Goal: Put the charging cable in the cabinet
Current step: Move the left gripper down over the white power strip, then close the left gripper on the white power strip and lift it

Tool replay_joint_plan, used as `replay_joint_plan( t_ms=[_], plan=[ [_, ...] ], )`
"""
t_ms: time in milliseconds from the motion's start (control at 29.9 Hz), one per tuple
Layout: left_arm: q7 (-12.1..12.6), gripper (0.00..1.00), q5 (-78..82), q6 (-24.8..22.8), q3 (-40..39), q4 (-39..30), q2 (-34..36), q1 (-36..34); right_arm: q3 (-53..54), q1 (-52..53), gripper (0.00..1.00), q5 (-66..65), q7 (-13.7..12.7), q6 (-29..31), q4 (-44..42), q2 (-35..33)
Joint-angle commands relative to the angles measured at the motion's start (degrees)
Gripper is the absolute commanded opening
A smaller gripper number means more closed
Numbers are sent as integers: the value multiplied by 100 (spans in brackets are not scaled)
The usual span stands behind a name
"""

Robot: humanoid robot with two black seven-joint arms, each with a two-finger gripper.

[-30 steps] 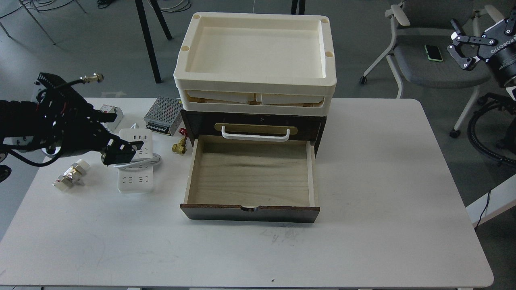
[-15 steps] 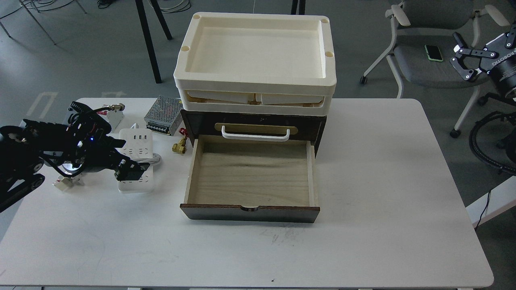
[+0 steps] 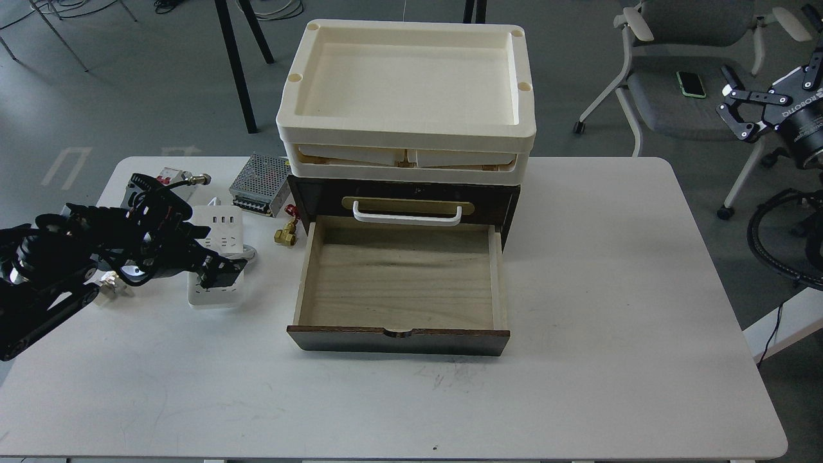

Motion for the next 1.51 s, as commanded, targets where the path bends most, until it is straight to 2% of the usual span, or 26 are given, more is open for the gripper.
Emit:
replay_joint_plan(
  t_ms=[0, 134, 234, 536, 804, 938, 1005, 1172, 1306, 1474],
  plan=[
    [-112, 88, -1, 240, 283, 290, -99, -73, 10, -13, 100, 0, 0, 0, -17, 4],
    [-252, 83, -1, 364, 363, 475, -152, -100, 10, -21, 100, 0, 0, 0, -70, 4],
    [-340, 74, -1, 381, 433, 493, -178, -100, 10, -48, 100, 0, 0, 0, -70, 13],
    [-349, 68, -1, 742, 530, 721, -310, -100, 19, -118, 100, 9, 9, 0, -61, 4],
    [-349, 61, -1, 777, 582, 976, -407, -100, 19, -127, 100, 9, 9, 0, -70, 4],
    [-349, 47, -1, 786, 732, 985, -381, -161, 19, -136, 100, 9, 18, 0, -70, 4],
    [-349, 34, -1, 786, 741, 985, -363, -161, 19, -153, 100, 9, 18, 0, -70, 4],
    [-349, 16, -1, 908, 741, 976, -354, -170, 27, -197, 100, 9, 18, 0, -70, 4],
    [-349, 7, -1, 1032, 741, 976, -354, -179, 27, -250, 100, 9, 18, 0, -70, 4],
    [-411, 2, -1, 1119, 723, 932, -354, -267, 36, -329, 100, 9, 18, 0, -70, -5]
  ],
)
